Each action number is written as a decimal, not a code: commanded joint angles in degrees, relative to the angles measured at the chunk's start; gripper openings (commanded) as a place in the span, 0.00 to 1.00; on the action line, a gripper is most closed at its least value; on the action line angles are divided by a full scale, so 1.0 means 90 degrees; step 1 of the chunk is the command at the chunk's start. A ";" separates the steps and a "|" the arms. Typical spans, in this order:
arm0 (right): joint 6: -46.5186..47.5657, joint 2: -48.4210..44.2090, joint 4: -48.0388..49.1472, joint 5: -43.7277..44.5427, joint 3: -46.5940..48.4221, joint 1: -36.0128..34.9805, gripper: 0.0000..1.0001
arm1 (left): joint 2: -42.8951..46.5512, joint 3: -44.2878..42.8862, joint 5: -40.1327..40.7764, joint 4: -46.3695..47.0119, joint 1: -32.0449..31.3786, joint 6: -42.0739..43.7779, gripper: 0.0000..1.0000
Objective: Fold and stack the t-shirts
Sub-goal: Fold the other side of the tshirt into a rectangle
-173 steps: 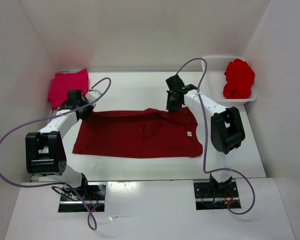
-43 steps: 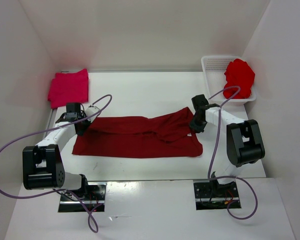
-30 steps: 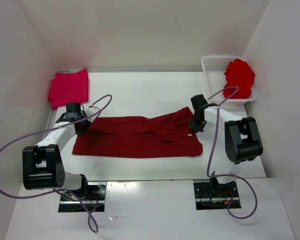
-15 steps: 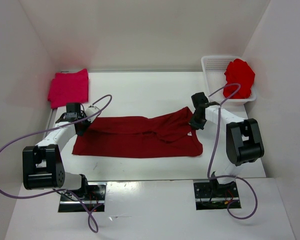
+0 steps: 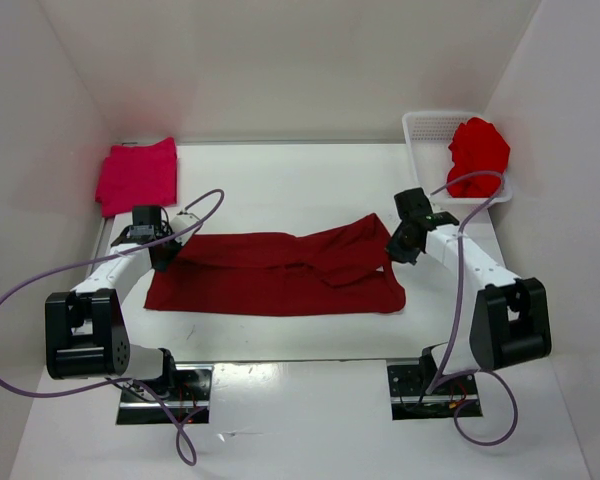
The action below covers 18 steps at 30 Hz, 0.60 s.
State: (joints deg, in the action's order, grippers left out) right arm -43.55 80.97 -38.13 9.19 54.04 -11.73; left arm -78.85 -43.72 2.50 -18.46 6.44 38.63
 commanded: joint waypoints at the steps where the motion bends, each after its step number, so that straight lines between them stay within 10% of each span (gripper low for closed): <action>1: -0.0297 -0.0432 -0.0517 -0.0258 -0.0067 -0.0064 0.00 | 0.0050 -0.0044 -0.0083 0.0000 -0.0022 -0.0016 0.33; 18: -0.0913 -0.1760 -0.2404 -0.0279 -0.0008 -0.0426 0.00 | 0.0109 -0.0044 -0.0014 0.0000 -0.0022 -0.0015 0.33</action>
State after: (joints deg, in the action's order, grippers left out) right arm -50.57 66.67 -55.22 5.63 53.71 -14.68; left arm -78.85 -43.72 2.74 -18.46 6.44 38.70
